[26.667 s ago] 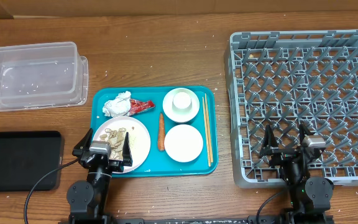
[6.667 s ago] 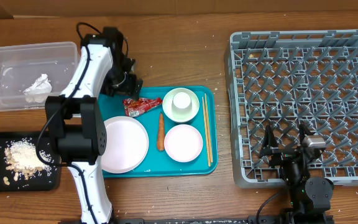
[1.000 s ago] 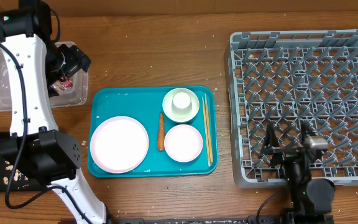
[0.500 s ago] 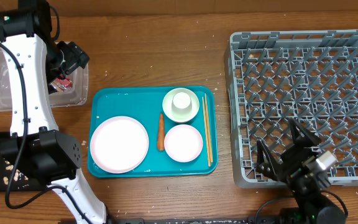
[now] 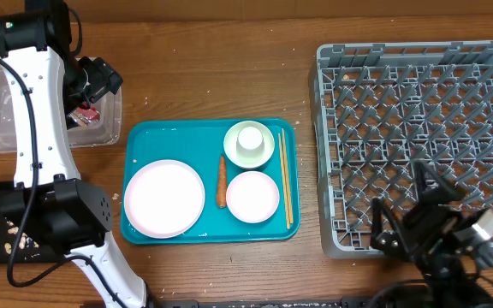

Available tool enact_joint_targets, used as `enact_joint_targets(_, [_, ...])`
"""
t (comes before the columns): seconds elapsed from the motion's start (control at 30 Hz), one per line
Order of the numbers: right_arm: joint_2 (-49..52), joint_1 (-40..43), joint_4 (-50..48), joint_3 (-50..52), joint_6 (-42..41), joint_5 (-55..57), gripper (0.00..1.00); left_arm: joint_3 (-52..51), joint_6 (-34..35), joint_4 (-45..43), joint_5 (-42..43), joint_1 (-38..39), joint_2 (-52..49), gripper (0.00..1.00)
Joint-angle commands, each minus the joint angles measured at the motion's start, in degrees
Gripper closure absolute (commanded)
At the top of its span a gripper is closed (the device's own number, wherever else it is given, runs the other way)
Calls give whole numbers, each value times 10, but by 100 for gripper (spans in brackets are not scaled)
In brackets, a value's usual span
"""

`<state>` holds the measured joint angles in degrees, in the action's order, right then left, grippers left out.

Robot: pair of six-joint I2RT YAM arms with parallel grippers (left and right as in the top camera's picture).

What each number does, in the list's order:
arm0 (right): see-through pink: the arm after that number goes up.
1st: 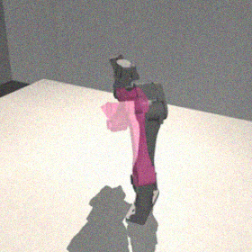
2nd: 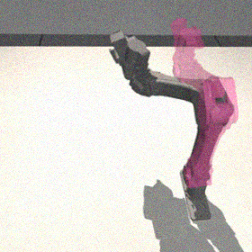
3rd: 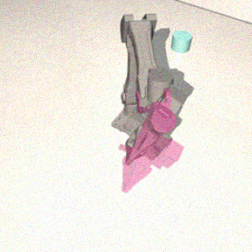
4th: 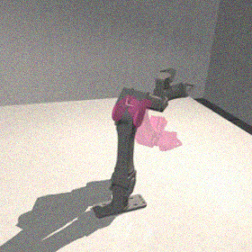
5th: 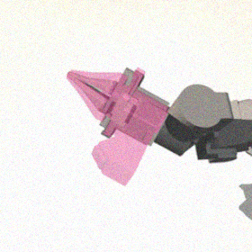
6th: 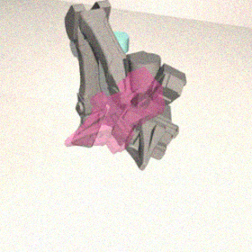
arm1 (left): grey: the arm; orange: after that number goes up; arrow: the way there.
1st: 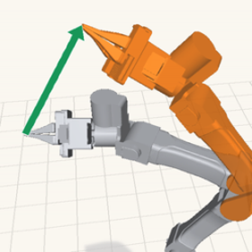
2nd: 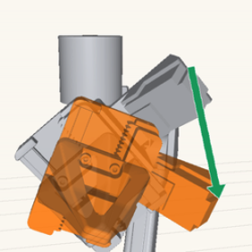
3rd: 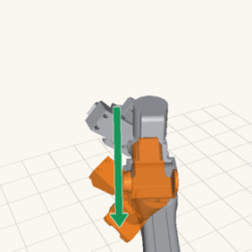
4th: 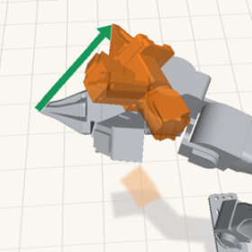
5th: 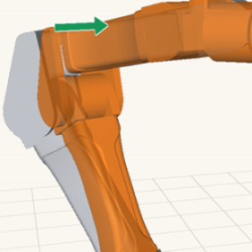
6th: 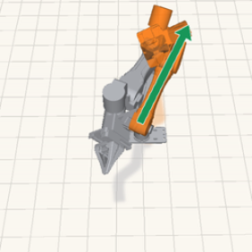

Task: Sort waste into correct bins and load items into the dishwasher
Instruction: 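Swing the right gripper from the rack over the white cup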

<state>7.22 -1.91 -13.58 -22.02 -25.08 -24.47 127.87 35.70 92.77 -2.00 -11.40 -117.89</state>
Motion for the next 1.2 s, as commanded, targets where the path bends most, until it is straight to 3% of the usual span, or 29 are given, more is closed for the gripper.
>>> enact_joint_targets(0.0, [80, 0, 59, -112, 75, -31, 0, 13, 7, -1, -8, -2, 6, 0])
enact_joint_targets(0.2, [323, 0, 275, -362, 139, -128, 0, 13, 7, -1, -8, -2, 6, 0])
enact_joint_targets(0.37, [516, -17, 479, -560, 219, -140, 0, 13, 7, -1, -8, -2, 6, 0])
enact_joint_targets(0.6, [748, -139, 686, -762, 257, 40, 0, 13, 7, -1, -8, -2, 6, 0])
enact_joint_targets(0.83, [898, -263, 719, -788, 257, 118, 0, 13, 7, -1, -8, -2, 6, 0])
enact_joint_targets(1.17, [1032, -316, 703, -785, 229, 104, 0, 13, 7, -1, -8, -2, 6, 0])
